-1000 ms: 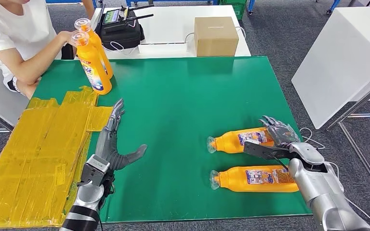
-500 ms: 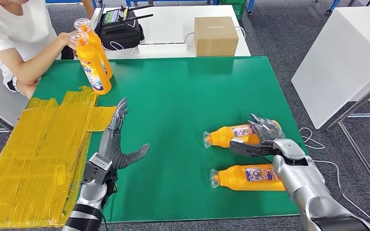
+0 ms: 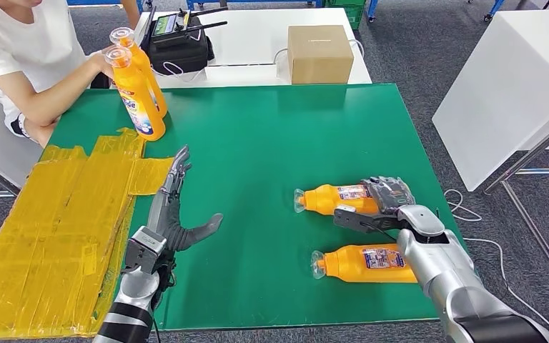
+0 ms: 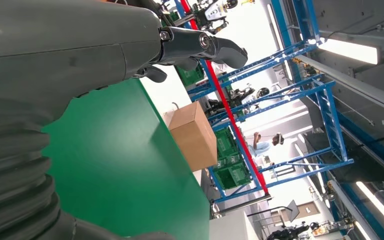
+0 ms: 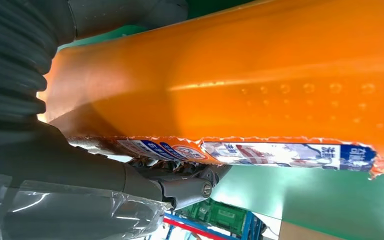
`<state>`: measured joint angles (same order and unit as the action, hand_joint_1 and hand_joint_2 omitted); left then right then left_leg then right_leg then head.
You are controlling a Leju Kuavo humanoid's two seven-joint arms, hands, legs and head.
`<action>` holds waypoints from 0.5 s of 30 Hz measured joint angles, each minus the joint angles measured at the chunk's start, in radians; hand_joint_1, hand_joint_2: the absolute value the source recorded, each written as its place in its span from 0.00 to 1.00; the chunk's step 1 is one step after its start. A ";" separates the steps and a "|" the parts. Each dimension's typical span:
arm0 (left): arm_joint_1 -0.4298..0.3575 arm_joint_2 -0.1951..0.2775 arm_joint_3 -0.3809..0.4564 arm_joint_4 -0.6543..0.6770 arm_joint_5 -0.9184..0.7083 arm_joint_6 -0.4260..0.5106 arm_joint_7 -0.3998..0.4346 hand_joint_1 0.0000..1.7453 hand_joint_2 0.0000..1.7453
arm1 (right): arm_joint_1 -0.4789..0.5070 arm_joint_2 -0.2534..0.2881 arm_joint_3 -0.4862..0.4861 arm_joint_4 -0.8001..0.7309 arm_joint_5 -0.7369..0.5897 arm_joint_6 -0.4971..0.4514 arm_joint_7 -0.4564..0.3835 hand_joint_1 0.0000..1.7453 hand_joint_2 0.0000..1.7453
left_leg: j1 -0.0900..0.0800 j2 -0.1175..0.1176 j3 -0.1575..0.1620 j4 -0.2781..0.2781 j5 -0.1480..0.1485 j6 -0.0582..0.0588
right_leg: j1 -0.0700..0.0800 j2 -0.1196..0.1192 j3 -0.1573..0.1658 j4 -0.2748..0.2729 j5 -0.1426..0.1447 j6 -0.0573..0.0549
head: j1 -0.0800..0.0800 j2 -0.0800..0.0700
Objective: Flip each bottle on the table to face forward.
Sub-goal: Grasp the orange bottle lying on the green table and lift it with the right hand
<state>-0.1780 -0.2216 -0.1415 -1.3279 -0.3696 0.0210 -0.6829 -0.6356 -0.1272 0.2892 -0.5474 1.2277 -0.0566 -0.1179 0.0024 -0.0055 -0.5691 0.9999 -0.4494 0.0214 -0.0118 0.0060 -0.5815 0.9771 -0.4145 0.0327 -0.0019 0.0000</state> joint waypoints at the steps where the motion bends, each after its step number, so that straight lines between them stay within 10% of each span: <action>1: 0.000 0.000 0.000 0.000 0.000 0.000 0.000 0.00 1.00 | 0.000 0.001 0.000 0.001 0.000 0.000 0.000 1.00 1.00 | 0.000 0.000 0.000 0.000 0.000 0.000 | 0.000 0.000 0.000 0.000 0.000 0.000 | 0.000 0.000; 15: 0.001 0.000 0.000 0.000 0.002 -0.003 0.000 0.00 1.00 | 0.006 0.023 -0.009 0.003 -0.051 -0.092 -0.011 1.00 1.00 | 0.000 0.000 0.000 0.000 0.000 0.000 | 0.000 0.000 0.000 0.000 0.000 0.000 | 0.000 0.000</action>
<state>-0.1774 -0.2216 -0.1415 -1.3274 -0.3677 0.0183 -0.6826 -0.6293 -0.1043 0.2800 -0.5444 1.1766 -0.1485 -0.1293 0.0025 -0.0057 -0.5693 0.9999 -0.4494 0.0214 -0.0118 0.0060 -0.5813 0.9773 -0.4145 0.0327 -0.0018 0.0000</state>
